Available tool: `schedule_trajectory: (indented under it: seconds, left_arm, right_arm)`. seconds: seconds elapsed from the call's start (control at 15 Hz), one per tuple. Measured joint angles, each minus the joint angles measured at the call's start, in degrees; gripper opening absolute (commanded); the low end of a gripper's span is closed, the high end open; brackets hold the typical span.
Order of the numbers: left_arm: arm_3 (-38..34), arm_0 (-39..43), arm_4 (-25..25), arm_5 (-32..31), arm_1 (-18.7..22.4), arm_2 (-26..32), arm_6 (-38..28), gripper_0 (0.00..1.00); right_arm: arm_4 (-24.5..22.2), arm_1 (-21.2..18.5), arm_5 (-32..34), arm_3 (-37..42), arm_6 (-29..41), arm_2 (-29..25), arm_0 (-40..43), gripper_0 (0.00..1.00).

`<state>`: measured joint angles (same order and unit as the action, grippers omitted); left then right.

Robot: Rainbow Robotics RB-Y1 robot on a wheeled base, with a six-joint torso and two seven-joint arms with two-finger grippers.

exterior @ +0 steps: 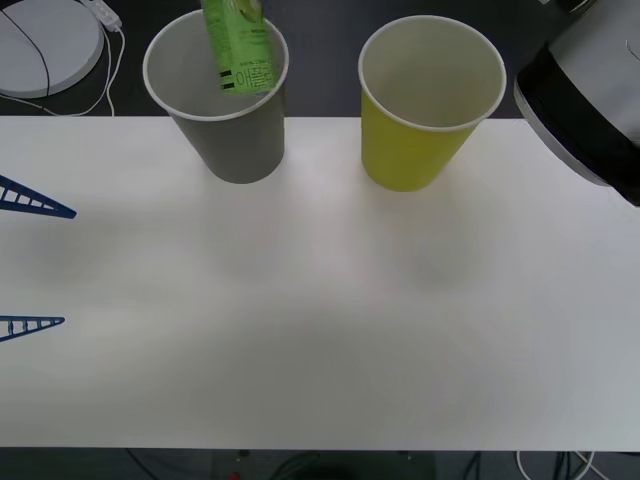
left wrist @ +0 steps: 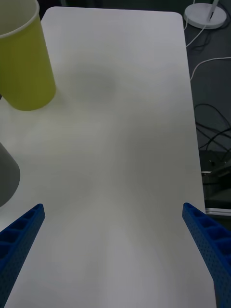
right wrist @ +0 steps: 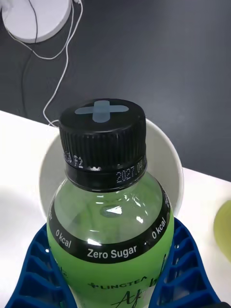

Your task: Put the can into the green bin and the plastic bottle into the gray bin

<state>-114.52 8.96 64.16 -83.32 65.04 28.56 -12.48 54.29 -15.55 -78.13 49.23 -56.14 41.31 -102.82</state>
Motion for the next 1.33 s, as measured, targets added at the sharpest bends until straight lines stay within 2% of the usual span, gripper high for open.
schedule_trajectory:
  seconds: [0.67, 1.13, 1.2, 1.27, 1.33]
  left_arm:
    - [0.0, 0.0, 0.0, 0.0, 0.0, 0.0, 0.0, 1.00]
    - [0.0, 0.0, 0.0, 0.0, 0.0, 0.0, 0.0, 1.00]
    - [0.0, 0.0, 0.0, 0.0, 0.0, 0.0, 0.0, 1.00]
    - [0.0, 0.0, 0.0, 0.0, 0.0, 0.0, 0.0, 1.00]
    - [0.0, 0.0, 0.0, 0.0, 0.0, 0.0, 0.0, 1.00]
  right_arm:
    - [-2.9, 5.8, 5.9, -8.6, 0.1, 0.0, -2.6, 0.00]
    - [-3.2, 6.4, 6.4, -9.1, 0.3, 0.0, -3.0, 0.00]
    - [-3.2, 6.4, 6.4, -9.1, 0.3, 0.0, -3.1, 0.15]
    - [-3.2, 6.4, 6.4, -9.1, 0.4, 0.0, -3.1, 0.77]
    - [-3.1, 6.4, 6.4, -9.1, 0.5, 0.0, -3.1, 0.98]
